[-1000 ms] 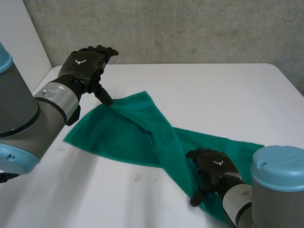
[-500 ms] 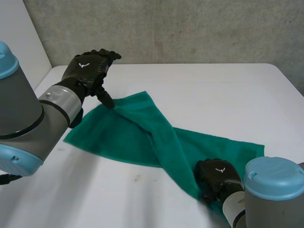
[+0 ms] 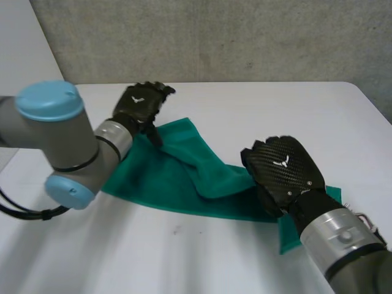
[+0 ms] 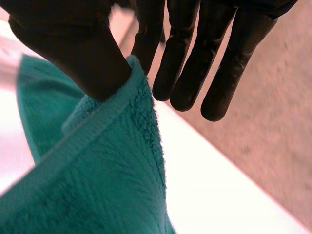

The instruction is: Fold the towel.

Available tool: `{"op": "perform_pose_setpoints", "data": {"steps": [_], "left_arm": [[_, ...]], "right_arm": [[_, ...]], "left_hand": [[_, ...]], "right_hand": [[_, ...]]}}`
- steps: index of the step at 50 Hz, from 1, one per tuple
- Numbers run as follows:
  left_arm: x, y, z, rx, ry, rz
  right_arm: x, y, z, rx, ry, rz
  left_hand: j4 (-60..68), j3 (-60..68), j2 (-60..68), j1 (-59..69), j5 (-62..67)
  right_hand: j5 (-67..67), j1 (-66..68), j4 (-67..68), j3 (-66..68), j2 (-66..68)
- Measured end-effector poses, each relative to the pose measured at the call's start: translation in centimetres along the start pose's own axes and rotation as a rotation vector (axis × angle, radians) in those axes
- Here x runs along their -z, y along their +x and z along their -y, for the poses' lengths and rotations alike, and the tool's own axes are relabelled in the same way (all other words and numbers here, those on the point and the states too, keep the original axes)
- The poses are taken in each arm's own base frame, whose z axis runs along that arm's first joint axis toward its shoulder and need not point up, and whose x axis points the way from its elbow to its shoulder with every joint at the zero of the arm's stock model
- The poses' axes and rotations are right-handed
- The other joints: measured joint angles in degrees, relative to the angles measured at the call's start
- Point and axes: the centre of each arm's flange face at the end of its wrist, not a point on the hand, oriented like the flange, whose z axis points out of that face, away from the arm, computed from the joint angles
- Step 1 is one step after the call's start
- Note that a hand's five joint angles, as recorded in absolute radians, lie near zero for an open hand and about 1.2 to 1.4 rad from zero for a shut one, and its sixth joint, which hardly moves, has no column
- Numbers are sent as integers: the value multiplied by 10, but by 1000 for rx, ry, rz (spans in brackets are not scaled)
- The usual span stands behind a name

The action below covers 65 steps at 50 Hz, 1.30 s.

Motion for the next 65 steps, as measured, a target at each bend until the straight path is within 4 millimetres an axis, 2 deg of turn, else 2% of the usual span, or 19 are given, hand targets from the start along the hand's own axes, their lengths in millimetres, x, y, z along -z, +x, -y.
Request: {"op": "perform_pose_setpoints", "data": {"steps": [5, 6, 13, 17, 18, 22, 27, 28, 29, 35, 41, 47, 49, 52, 57, 61, 62, 63, 65], "left_arm": [[-16, 8, -22, -95, -17, -66], [-21, 13, -34, -139, -26, -106], [-29, 22, -61, -193, -56, -178], [-32, 24, -73, -203, -74, -185], [-32, 24, -74, -204, -75, -184], [-38, 20, -70, -223, -40, -137], [-48, 5, -42, -253, 78, -15], [-51, -4, -16, -266, 176, 62], [-51, -4, -16, -266, 176, 62], [-50, -23, 60, -288, 423, 189], [-41, -38, 127, -287, 597, 278], [-22, -54, 168, -219, 694, 399], [-15, -56, 173, -194, 698, 421], [-1, -54, 165, -152, 658, 435], [20, -23, 110, -119, 451, 355], [40, 8, 55, -121, 242, 259], [50, 18, 33, -125, 154, 223], [50, 18, 33, -125, 154, 223], [67, 31, 1, -133, 11, 170]], "right_arm": [[16, 0, 28, 28, 77, 65], [26, 1, 43, 37, 127, 91], [51, 4, 73, 53, 248, 133], [57, 7, 79, 57, 271, 129], [57, 8, 79, 57, 270, 125], [47, 17, 71, 51, 234, 90], [18, 37, 49, 26, 126, 29], [-3, 51, 36, 7, 65, -4], [-3, 51, 36, 7, 65, -4], [-66, 94, 31, -5, 15, -135], [-115, 141, 79, 25, 158, -351], [-128, 160, 139, 42, 375, -454], [-129, 158, 148, 43, 412, -455], [-131, 144, 154, 40, 444, -426], [-137, 114, 123, 30, 356, -343], [-138, 96, 83, 24, 233, -290], [-138, 88, 60, 20, 162, -266], [-138, 88, 60, 20, 162, -266], [-135, 77, 25, 14, 51, -232]], "left_hand": [[0, 0, 0, 0, 0], [0, 0, 0, 0, 0], [15, 11, 17, 20, 12], [304, 295, 314, 360, 291], [437, 437, 445, 501, 422], [556, 545, 554, 546, 514], [565, 556, 564, 546, 514], [565, 556, 565, 546, 514], [565, 556, 565, 546, 514], [565, 557, 565, 546, 514], [565, 558, 566, 546, 514], [567, 559, 567, 546, 514], [567, 559, 567, 546, 514], [567, 559, 567, 546, 514], [567, 559, 567, 546, 514], [567, 559, 567, 546, 514], [567, 559, 567, 546, 514], [567, 559, 567, 546, 514], [567, 559, 567, 546, 514]], "right_hand": [[0, 0, 0, 0, 0], [0, 0, 0, 0, 0], [0, 0, 0, 3, 0], [0, 0, 0, 3, 0], [0, 0, 0, 3, 0], [0, -1, 0, 3, 0], [0, 0, 0, 3, 0], [0, 0, 0, 3, 0], [0, 0, 0, 3, 0], [0, 0, 3, 3, 0], [0, 0, 3, 3, 0], [0, 0, 3, 4, 0], [0, 0, 3, 4, 0], [0, 0, 3, 4, 0], [2, 0, 3, 4, 0], [2, 0, 3, 4, 0], [3, 0, 3, 4, 0], [3, 0, 3, 4, 0], [3, 0, 3, 4, 0]]}}
